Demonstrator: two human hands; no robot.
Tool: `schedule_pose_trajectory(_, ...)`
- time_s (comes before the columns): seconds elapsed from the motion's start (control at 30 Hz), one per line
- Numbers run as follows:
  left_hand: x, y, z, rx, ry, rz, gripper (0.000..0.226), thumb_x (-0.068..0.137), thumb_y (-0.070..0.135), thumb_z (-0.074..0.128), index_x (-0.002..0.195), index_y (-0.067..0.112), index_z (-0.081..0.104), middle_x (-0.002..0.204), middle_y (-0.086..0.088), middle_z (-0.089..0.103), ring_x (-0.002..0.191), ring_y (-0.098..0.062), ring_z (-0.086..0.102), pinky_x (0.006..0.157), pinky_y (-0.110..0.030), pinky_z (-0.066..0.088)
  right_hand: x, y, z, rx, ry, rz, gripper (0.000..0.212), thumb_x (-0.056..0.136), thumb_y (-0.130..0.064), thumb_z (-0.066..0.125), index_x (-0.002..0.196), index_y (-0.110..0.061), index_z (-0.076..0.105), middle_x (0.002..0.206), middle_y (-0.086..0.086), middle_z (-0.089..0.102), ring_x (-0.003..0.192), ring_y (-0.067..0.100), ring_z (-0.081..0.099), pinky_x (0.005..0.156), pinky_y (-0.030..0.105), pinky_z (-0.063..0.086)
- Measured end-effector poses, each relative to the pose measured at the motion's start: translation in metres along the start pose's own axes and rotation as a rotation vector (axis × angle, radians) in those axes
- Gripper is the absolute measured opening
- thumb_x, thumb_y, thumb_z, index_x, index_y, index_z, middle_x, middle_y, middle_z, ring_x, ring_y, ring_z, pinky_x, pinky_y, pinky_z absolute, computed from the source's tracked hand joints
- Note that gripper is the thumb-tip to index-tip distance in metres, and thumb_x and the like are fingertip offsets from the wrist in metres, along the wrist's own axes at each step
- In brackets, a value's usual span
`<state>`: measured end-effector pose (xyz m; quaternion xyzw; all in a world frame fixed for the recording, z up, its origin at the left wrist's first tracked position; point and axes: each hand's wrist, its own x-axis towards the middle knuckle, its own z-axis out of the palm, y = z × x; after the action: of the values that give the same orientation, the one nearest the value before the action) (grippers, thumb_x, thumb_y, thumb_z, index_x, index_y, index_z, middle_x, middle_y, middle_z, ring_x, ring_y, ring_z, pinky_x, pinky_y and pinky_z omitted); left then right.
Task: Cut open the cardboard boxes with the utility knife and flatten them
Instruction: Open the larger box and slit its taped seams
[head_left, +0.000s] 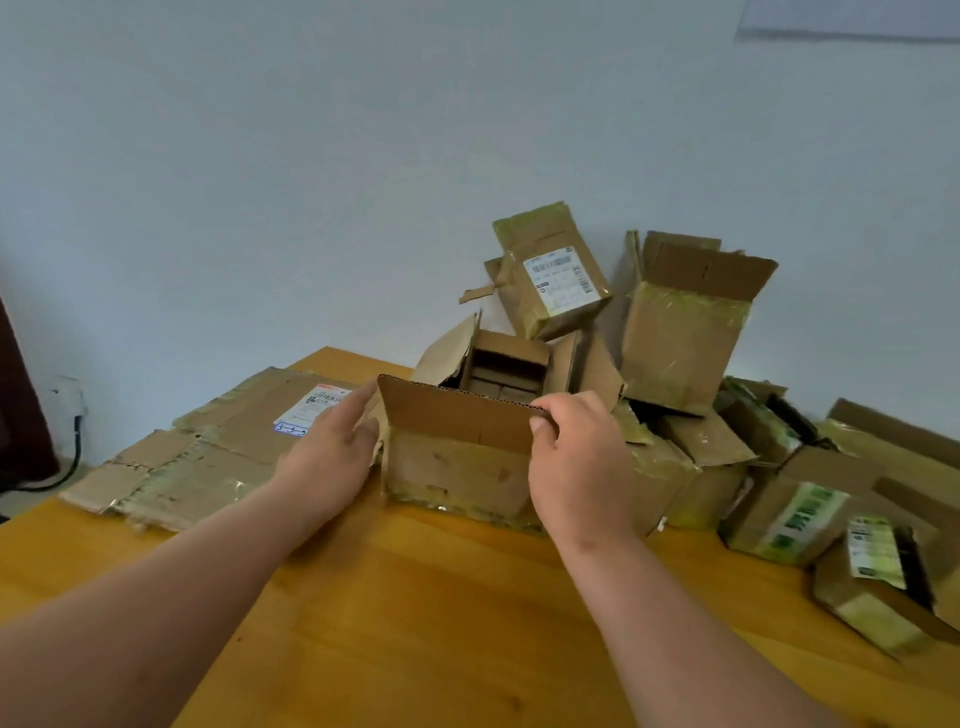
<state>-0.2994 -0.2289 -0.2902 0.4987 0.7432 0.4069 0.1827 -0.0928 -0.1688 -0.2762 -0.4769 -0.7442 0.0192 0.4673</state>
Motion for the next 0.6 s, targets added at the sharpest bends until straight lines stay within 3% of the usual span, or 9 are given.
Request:
schedule_pose_trajectory(0.07,-0.001,0.011,-0.001,-0.21,0.025,-0.076,0.048,0.1,0.053,0.029,0.147,0.043,0.031,0.153,0.006,0.036,0.141,-0.023,0.033,0.115,-0.046,0.028,-0.006,0.006,-0.011,0.015,0.01,-0.021,0.016,0.097,-0.014,0.058,0.105,-0.017,0.071,0.098,-0.011,0.056,0.091,0.011,0.057,0.079,0.035,0.055)
schedule_pose_trajectory(0.13,-0.006,0.02,-0.004,-0.254,-0.03,-0.166,0.072,0.084,0.079,0.029,0.146,0.042,0.035,0.151,0.007,0.04,0.138,-0.024,0.037,0.113,-0.05,0.03,-0.013,0.012,-0.023,0.029,0.035,-0.044,0.014,0.095,-0.012,0.061,0.102,-0.016,0.073,0.094,-0.014,0.053,0.087,0.007,0.054,0.076,0.03,0.054)
schedule_pose_trajectory(0.2,-0.01,0.025,-0.002,-0.258,-0.119,-0.227,0.083,0.072,0.085,0.035,0.14,0.038,0.044,0.146,0.007,0.044,0.133,-0.023,0.043,0.111,-0.05,0.034,-0.017,0.019,-0.034,0.042,0.047,-0.049,0.013,0.093,-0.011,0.064,0.1,-0.016,0.074,0.092,-0.015,0.053,0.085,0.006,0.053,0.077,0.03,0.054)
schedule_pose_trajectory(0.27,-0.017,0.035,0.002,-0.372,-0.19,-0.273,0.046,0.085,0.069,0.046,0.117,0.038,0.057,0.13,0.008,0.053,0.117,-0.02,0.054,0.106,-0.049,0.042,-0.021,0.025,-0.044,0.057,0.042,-0.039,0.013,0.093,-0.01,0.065,0.1,-0.015,0.074,0.092,-0.014,0.053,0.085,0.006,0.053,0.079,0.034,0.056)
schedule_pose_trajectory(0.33,-0.021,0.039,0.007,-0.494,-0.248,-0.325,0.022,0.093,0.051,0.053,0.11,0.038,0.06,0.121,0.008,0.056,0.104,-0.02,0.059,0.099,-0.048,0.047,-0.024,0.029,-0.055,0.075,0.011,-0.044,0.013,0.093,-0.012,0.066,0.1,-0.016,0.075,0.092,-0.014,0.053,0.086,0.006,0.053,0.081,0.036,0.057)
schedule_pose_trajectory(0.43,-0.029,0.043,0.008,-0.455,-0.356,-0.354,0.047,0.09,0.027,0.06,0.134,0.038,0.05,0.121,0.005,0.055,0.105,-0.03,0.06,0.085,-0.04,0.052,-0.032,0.034,-0.071,0.098,-0.024,-0.062,0.013,0.093,-0.013,0.066,0.1,-0.018,0.075,0.092,-0.016,0.055,0.087,0.006,0.055,0.084,0.04,0.057)
schedule_pose_trajectory(0.5,-0.035,0.049,0.008,-0.404,-0.384,-0.371,0.056,0.087,0.019,0.06,0.139,0.037,0.046,0.116,0.006,0.054,0.106,-0.032,0.059,0.078,-0.038,0.05,-0.036,0.038,-0.079,0.12,-0.028,-0.079,0.013,0.092,-0.013,0.066,0.098,-0.019,0.076,0.09,-0.017,0.056,0.087,0.007,0.059,0.084,0.045,0.057)
schedule_pose_trajectory(0.6,-0.041,0.062,0.01,-0.298,-0.416,-0.356,0.064,0.085,0.017,0.063,0.143,0.037,0.041,0.124,-0.001,0.054,0.113,-0.03,0.052,0.092,-0.046,0.046,-0.043,0.042,-0.089,0.152,-0.031,-0.106,0.018,0.088,-0.02,0.058,0.091,-0.021,0.076,0.084,-0.017,0.059,0.081,0.006,0.061,0.08,0.049,0.056)
